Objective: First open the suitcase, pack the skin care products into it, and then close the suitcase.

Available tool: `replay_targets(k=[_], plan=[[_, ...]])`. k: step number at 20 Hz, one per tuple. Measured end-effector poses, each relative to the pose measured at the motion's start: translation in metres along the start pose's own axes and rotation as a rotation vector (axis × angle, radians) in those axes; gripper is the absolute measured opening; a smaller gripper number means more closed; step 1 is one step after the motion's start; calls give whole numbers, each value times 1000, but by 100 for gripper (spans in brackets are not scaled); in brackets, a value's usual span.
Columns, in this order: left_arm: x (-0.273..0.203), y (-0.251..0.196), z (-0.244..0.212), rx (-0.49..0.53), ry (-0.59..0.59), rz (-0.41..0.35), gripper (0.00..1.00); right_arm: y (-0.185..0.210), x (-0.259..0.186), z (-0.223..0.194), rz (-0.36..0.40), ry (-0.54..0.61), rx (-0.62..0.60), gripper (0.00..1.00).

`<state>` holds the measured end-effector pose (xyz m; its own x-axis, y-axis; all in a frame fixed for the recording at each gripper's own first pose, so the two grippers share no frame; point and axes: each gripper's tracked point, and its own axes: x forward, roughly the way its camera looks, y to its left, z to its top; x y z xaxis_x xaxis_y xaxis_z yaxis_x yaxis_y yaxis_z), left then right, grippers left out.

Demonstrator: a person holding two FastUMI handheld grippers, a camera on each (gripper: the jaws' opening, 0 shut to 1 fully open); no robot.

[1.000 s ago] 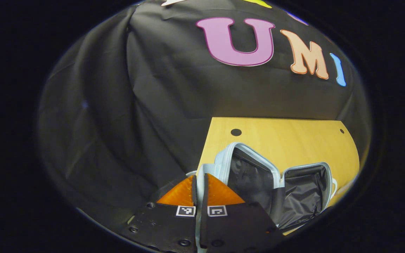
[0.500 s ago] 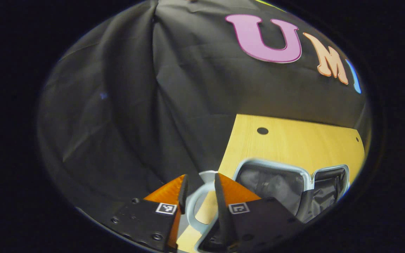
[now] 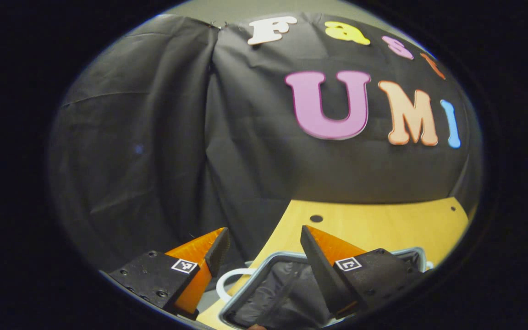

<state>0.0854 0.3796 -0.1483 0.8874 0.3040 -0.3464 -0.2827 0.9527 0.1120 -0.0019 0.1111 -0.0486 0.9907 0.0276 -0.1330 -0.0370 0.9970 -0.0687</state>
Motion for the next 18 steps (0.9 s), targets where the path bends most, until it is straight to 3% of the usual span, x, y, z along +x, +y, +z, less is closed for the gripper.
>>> replay_targets(k=[2,4,7,8,12,18], plan=[[-34,-16,23,7,-88,-1,96,-12,-2,2,-12,-11,-2,99],[-59,-50,43,16,-164,-48,92,-24,-4,2,-22,-16,5,98],[-84,-109,43,-13,-164,-135,93,-38,-5,1,-19,-14,23,100],[-93,-126,44,-24,-173,-165,99,-42,-6,1,-17,-15,28,100],[-129,-180,41,-33,-194,-224,95,-59,-15,5,-16,-39,32,99],[-176,-276,7,8,-128,-397,94,-93,-26,7,-27,-55,43,99]])
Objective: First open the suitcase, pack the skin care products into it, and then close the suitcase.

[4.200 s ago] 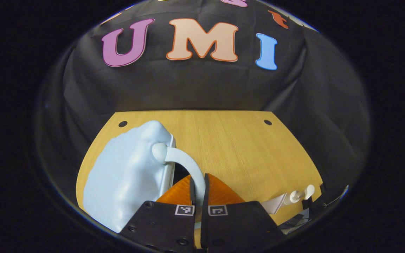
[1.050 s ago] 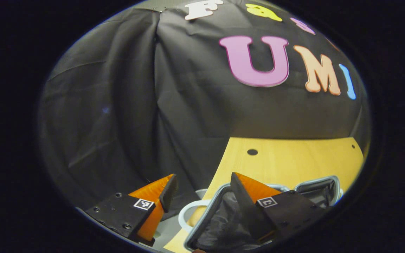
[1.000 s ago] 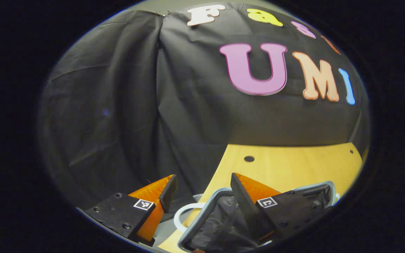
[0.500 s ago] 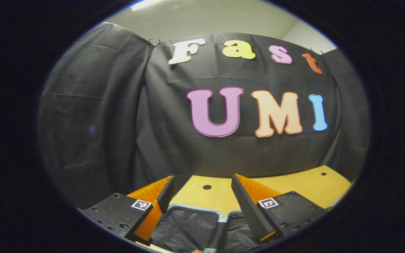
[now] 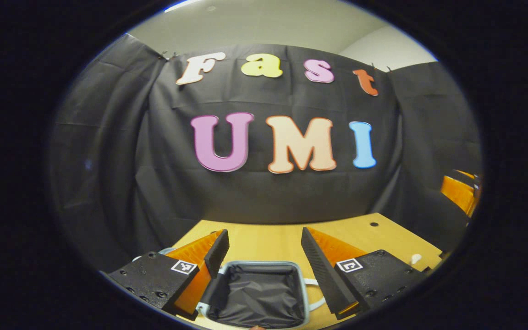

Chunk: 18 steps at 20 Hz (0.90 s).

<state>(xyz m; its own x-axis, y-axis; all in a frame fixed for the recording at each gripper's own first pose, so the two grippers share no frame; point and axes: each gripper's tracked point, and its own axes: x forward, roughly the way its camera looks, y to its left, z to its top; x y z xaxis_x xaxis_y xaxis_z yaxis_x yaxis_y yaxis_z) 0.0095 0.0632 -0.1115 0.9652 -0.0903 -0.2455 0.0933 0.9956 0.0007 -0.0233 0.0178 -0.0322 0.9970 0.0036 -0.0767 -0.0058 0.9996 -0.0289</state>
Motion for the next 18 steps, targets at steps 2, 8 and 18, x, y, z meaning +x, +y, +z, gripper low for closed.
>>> replay_targets(k=[2,8,18], plan=[[-7,-37,-12,1,31,-67,98,-11,-2,5,-3,-13,2,99],[-14,-123,-32,8,81,-215,95,-43,-15,8,-16,-16,-6,100],[-10,-207,-111,-37,280,-360,93,-87,-35,7,-57,-6,-50,98]])
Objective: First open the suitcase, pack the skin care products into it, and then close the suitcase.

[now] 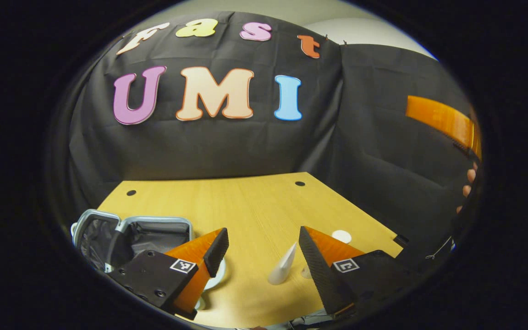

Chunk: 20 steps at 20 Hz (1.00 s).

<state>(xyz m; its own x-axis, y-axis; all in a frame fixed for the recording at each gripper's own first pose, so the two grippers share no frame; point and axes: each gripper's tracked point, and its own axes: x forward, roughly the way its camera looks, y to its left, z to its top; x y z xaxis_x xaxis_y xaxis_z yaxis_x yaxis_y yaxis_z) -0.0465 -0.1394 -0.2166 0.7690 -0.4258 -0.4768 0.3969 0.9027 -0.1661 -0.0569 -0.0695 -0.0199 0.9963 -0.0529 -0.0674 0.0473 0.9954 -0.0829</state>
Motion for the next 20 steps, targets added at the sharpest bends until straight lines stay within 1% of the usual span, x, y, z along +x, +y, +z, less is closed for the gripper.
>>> replay_targets(k=[2,6,7,9,12,13,15,16,17,18,20], plan=[[10,-12,-22,-27,50,-23,94,-5,-2,-6,-9,18,-3,98],[28,-24,-63,-66,145,-42,95,-12,-7,-15,-21,46,-18,98],[34,-24,-68,-73,159,-42,95,-11,-7,-19,-17,57,-22,100],[44,-25,-85,-81,194,-42,95,-6,-8,-32,-4,91,-30,98],[53,-26,-108,-95,248,-33,93,2,-9,-51,20,139,-18,98],[57,-26,-114,-100,263,-31,89,5,-8,-58,28,154,-12,98],[61,-22,-121,-117,280,-19,72,8,-6,-66,39,172,-8,99],[58,-16,-121,-115,278,21,53,9,-4,-70,45,177,-10,99],[61,-10,-120,-109,269,35,43,10,-1,-73,50,181,-12,99],[60,-9,-121,-120,279,30,32,12,2,-78,55,187,-13,99],[54,-8,-114,-128,277,29,30,15,6,-90,67,201,-7,99]])
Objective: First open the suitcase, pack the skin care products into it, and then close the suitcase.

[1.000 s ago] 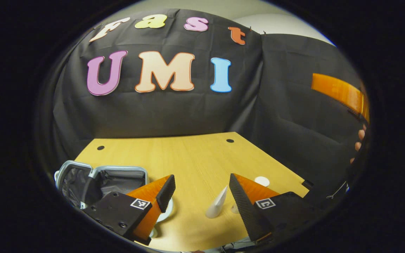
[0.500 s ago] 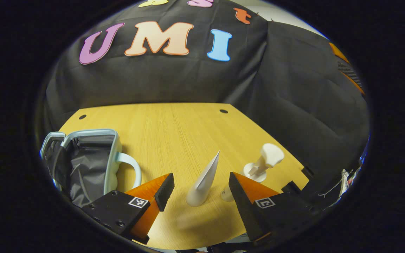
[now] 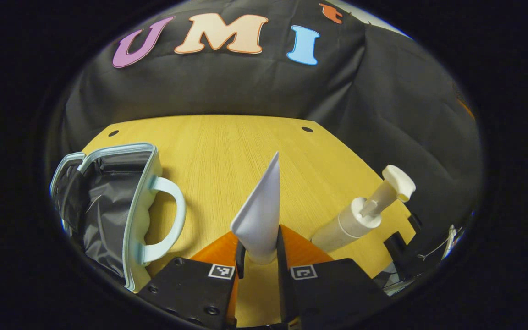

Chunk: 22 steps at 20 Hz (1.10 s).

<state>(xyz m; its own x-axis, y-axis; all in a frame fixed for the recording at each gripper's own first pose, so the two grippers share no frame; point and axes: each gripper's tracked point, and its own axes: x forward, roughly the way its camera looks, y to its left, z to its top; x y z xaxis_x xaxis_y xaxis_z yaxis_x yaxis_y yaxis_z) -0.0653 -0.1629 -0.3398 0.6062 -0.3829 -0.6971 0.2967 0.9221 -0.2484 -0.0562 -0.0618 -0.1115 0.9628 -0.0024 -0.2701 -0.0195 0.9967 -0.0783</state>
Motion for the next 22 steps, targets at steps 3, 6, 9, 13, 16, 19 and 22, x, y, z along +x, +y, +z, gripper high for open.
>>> replay_targets(k=[3,6,9,13,16,19,22], plan=[[-16,8,17,0,-27,10,28,7,15,-24,26,37,5,99],[-35,14,34,11,-52,24,29,18,28,-56,55,92,13,99],[-54,20,46,18,-76,42,31,32,37,-92,89,153,9,99],[-74,27,56,-1,-100,61,31,41,44,-134,116,223,-10,99],[-87,30,59,-1,-106,86,28,43,47,-165,126,269,-13,99],[-99,36,61,-4,-112,120,28,45,48,-196,137,319,-34,99],[-109,39,64,-10,-121,142,28,45,47,-220,154,351,-40,100]])
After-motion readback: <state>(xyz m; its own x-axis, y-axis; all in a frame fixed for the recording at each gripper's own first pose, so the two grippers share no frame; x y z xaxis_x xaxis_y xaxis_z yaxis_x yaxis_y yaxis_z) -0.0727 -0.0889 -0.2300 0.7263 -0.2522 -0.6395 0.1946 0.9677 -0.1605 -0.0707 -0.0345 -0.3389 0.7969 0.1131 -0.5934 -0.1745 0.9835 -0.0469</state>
